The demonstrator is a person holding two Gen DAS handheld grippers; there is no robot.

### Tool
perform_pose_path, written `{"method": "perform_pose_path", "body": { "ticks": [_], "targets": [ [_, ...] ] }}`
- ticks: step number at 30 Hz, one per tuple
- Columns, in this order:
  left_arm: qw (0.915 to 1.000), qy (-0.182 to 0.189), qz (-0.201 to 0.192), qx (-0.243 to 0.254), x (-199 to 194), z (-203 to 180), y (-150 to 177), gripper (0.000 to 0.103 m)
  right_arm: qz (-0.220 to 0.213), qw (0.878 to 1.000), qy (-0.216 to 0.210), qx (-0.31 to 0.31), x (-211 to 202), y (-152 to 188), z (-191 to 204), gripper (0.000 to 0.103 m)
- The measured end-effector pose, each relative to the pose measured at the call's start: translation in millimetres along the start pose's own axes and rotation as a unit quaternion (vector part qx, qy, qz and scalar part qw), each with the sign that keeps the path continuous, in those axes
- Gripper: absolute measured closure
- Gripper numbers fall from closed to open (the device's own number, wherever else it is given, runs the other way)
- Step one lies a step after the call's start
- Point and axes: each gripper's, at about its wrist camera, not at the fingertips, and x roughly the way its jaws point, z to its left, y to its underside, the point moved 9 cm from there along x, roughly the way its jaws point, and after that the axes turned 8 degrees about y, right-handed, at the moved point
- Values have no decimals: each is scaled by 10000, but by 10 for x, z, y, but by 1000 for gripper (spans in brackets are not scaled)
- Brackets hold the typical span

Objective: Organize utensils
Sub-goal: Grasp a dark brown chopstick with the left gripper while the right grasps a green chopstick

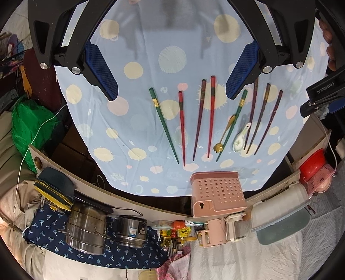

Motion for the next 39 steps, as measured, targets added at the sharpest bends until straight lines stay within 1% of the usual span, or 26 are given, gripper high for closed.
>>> {"method": "perform_pose_path", "body": {
  "ticks": [8,11,17,22,25,28,31,32,39],
  "targets": [
    [9996,-184,205,-9,444,219,117,8,204,9997,128,49,314,68,-81,7],
    [9994,-167,313,-16,581,225,183,8,266,9994,203,32,399,83,-97,7],
    [9988,-69,485,95,767,171,255,14,322,9990,299,-8,543,85,-106,7],
    [9982,-12,583,99,877,150,280,21,360,9990,267,3,705,92,-108,7],
    [9978,48,646,111,930,131,280,31,362,9989,312,16,805,70,-138,7],
    [9973,110,724,103,978,124,286,37,353,9986,388,-33,891,36,-155,7],
    [9970,155,752,126,1005,104,288,41,365,9985,410,-62,968,13,-145,11],
    [9968,177,763,131,1012,99,292,44,380,9984,403,-73,998,12,-145,14],
    [9962,289,818,97,1056,98,308,54,525,9981,319,-99,1210,44,-111,30]
  ]
}}
